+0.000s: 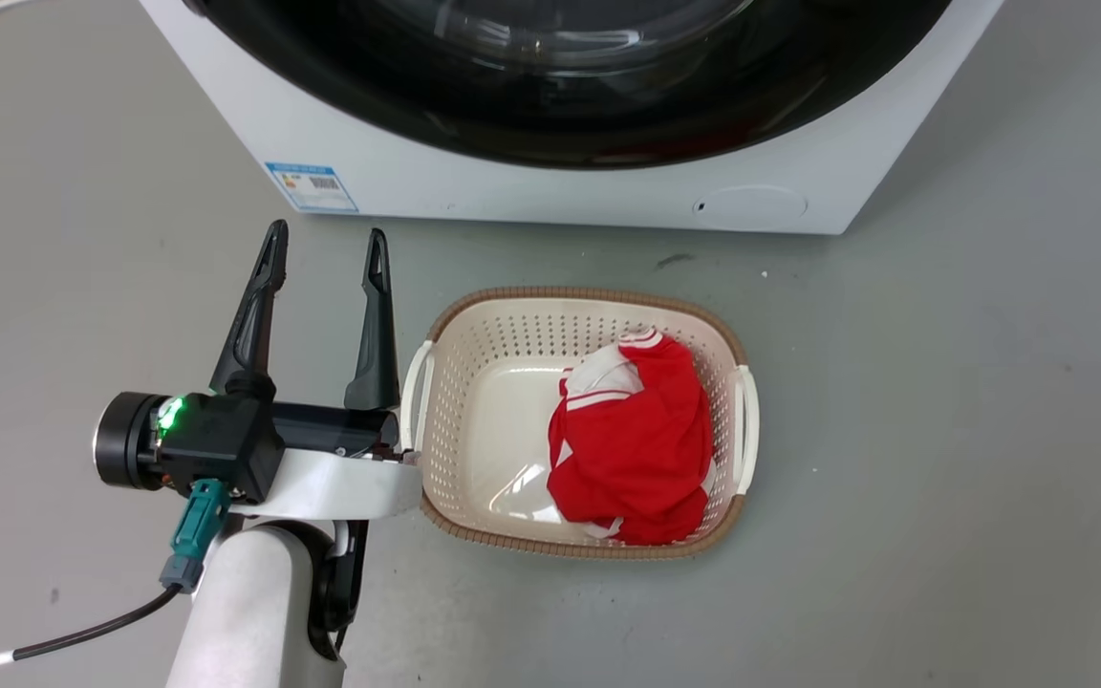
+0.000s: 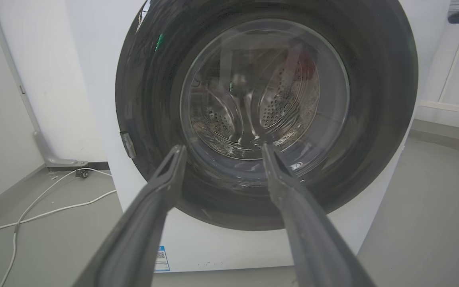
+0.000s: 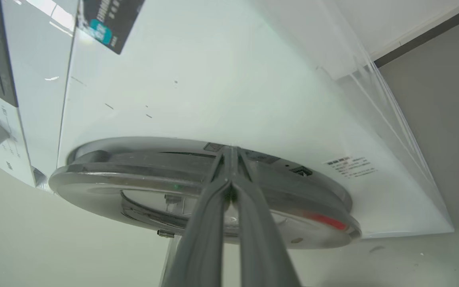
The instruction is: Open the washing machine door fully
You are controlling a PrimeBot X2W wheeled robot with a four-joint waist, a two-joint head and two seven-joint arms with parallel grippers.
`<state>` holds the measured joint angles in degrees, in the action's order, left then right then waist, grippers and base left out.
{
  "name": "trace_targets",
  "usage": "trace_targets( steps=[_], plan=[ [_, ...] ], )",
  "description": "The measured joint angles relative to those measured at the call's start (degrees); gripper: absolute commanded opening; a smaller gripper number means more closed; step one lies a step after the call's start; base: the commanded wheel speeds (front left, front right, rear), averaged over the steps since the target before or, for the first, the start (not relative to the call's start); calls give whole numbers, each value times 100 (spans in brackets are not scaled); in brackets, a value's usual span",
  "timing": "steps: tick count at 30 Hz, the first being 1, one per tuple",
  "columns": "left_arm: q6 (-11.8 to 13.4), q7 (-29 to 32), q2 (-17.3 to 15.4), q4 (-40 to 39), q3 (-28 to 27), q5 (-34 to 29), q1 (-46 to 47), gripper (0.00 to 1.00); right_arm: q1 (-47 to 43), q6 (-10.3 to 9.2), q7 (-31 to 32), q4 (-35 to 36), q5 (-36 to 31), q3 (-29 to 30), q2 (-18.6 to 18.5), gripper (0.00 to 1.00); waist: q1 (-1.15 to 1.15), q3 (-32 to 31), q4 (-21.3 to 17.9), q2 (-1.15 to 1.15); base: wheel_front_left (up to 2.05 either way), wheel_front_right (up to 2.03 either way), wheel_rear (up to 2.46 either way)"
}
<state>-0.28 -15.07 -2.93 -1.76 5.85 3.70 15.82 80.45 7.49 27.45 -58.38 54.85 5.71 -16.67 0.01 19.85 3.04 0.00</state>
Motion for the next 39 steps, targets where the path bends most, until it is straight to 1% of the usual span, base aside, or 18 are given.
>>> trace_targets(
  steps=[3,9,16,24,31,39],
  plan=[
    [0,0,0,-37,18,1,37,100,157,0,66,-126,-153,-59,80,0,0,119,44,0,0,0,0],
    [0,0,0,-114,73,0,132,100,437,0,85,-283,-430,-87,120,0,0,343,142,0,0,0,0],
    [2,0,1,-183,143,-10,238,100,602,0,238,-337,-547,-65,164,0,0,573,237,0,0,0,0],
    [33,0,1,-200,237,-9,323,100,825,2,337,-438,-587,98,194,0,0,776,318,0,0,0,0],
    [51,0,0,-171,277,-5,362,100,930,0,828,-449,-489,176,191,0,0,840,331,0,0,0,0],
    [53,0,1,-116,271,-10,408,100,836,0,1678,-296,-287,162,194,0,0,762,272,0,0,0,0]
  ],
)
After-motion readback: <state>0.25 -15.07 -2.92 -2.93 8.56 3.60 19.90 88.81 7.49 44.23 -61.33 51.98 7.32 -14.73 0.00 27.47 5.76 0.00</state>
